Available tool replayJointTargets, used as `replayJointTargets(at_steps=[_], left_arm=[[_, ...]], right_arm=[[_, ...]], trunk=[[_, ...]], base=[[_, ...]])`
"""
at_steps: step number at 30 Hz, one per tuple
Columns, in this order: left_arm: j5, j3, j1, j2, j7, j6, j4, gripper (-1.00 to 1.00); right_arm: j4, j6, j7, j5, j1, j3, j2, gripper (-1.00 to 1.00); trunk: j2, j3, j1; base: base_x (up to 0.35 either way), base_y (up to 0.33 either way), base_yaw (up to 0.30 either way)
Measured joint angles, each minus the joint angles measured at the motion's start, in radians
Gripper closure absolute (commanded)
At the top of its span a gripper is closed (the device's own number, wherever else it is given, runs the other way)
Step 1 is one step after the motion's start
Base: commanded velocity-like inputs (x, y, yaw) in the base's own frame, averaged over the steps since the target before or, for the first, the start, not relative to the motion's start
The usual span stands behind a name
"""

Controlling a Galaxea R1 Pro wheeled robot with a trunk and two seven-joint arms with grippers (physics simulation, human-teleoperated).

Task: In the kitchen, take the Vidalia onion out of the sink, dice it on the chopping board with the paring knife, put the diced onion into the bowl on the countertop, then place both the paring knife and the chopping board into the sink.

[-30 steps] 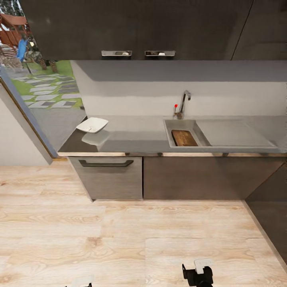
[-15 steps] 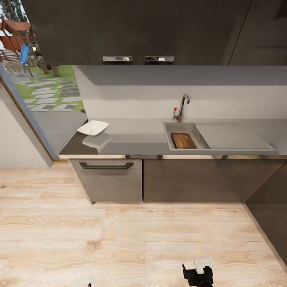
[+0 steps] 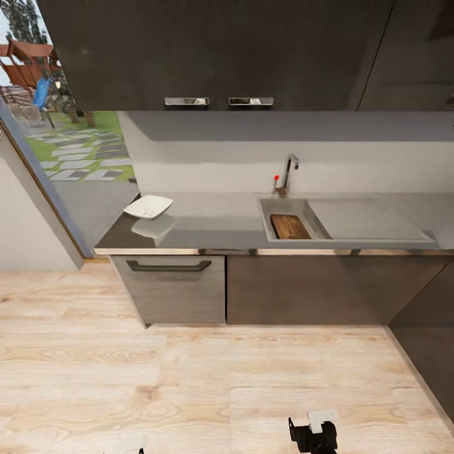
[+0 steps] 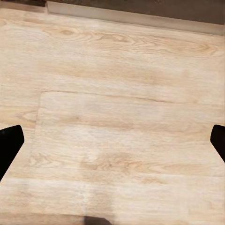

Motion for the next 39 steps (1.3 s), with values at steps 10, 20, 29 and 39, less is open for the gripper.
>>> replayJointTargets(at_steps=[10,20,29,39], left_arm=[[0.000,0.000,0.000,0.000,0.000,0.000,0.000,-1.00],[0.000,-0.001,0.000,-0.001,0.000,0.000,0.011,-1.00],[-0.001,-0.001,0.000,-0.002,0.000,0.000,0.012,-1.00],[0.000,-0.001,0.000,-0.002,0.000,0.000,0.012,-1.00]], right_arm=[[0.000,0.000,0.000,0.000,0.000,0.000,0.000,-1.00],[0.000,0.000,0.000,0.000,0.000,0.000,0.000,-1.00],[0.000,0.000,0.000,0.000,0.000,0.000,0.000,-1.00],[0.000,0.000,0.000,0.000,0.000,0.000,0.000,-1.00]], trunk=[[0.000,0.016,0.000],[0.000,0.032,0.000],[0.000,0.046,0.000],[0.000,0.062,0.000]], base=[[0.000,0.000,0.000],[0.000,0.000,0.000],[0.000,0.000,0.000],[0.000,0.000,0.000]])
